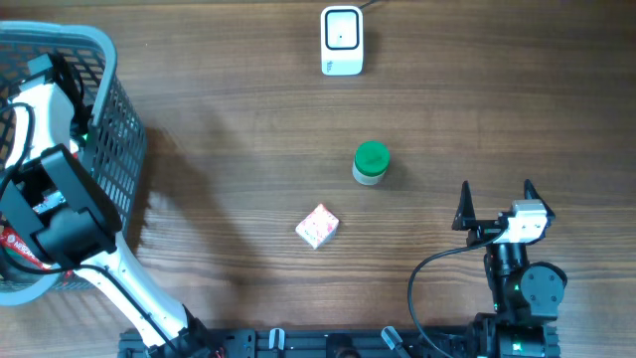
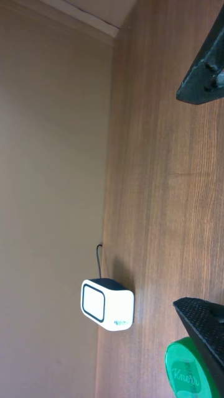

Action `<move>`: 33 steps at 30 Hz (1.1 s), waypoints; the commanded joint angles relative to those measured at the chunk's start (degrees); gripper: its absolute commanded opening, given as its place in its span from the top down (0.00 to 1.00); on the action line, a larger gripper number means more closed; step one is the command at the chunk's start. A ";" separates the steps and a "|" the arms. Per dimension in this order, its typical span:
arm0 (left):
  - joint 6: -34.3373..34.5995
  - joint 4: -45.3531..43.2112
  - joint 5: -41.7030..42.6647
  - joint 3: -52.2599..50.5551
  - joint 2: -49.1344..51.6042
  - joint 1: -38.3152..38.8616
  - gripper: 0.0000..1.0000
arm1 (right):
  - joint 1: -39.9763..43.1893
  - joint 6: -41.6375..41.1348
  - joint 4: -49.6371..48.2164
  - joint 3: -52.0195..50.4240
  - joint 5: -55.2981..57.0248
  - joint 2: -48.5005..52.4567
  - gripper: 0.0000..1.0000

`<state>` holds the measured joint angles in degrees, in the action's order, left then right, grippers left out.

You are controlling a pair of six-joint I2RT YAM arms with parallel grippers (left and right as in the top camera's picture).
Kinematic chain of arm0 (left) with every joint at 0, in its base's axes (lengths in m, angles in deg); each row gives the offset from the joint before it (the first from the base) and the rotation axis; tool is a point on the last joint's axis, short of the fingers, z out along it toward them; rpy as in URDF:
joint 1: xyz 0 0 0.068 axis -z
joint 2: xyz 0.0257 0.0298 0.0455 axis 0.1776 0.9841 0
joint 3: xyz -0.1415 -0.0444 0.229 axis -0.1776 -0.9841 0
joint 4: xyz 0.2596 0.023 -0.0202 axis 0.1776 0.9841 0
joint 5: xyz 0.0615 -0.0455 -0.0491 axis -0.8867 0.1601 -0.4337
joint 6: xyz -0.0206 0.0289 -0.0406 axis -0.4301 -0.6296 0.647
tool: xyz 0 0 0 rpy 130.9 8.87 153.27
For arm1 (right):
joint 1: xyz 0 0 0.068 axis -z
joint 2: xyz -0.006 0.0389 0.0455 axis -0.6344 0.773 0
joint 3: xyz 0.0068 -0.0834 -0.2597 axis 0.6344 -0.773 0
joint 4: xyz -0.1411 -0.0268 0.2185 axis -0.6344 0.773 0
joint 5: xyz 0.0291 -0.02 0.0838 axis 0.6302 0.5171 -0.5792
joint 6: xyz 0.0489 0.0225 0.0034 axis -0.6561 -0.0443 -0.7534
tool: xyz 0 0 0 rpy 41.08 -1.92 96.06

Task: Scan the item barcode
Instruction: 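Take the small green-white box from the basket, set it beside the jar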

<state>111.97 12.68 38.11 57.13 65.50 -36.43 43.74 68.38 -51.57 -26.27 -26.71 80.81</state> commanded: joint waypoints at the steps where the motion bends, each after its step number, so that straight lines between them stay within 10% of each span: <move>1: -7.67 -1.07 1.95 -1.20 0.22 -1.68 0.85 | -0.02 -0.74 -0.17 -0.07 0.42 -0.42 0.00; 15: -22.23 3.34 21.62 3.08 -40.44 -10.12 0.96 | -0.02 -0.72 -0.17 -0.07 0.42 -0.42 0.00; 23: -21.07 15.37 6.88 -0.35 -42.80 31.71 0.92 | -0.02 -0.72 -0.17 -0.07 0.42 -0.42 0.00; 33: -17.57 8.13 8.83 -4.50 -15.23 51.84 0.92 | -0.02 -0.74 -0.17 -0.07 0.42 -0.42 0.00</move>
<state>93.63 22.32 45.67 53.33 44.62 12.88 43.74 68.38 -51.59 -26.27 -26.66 80.81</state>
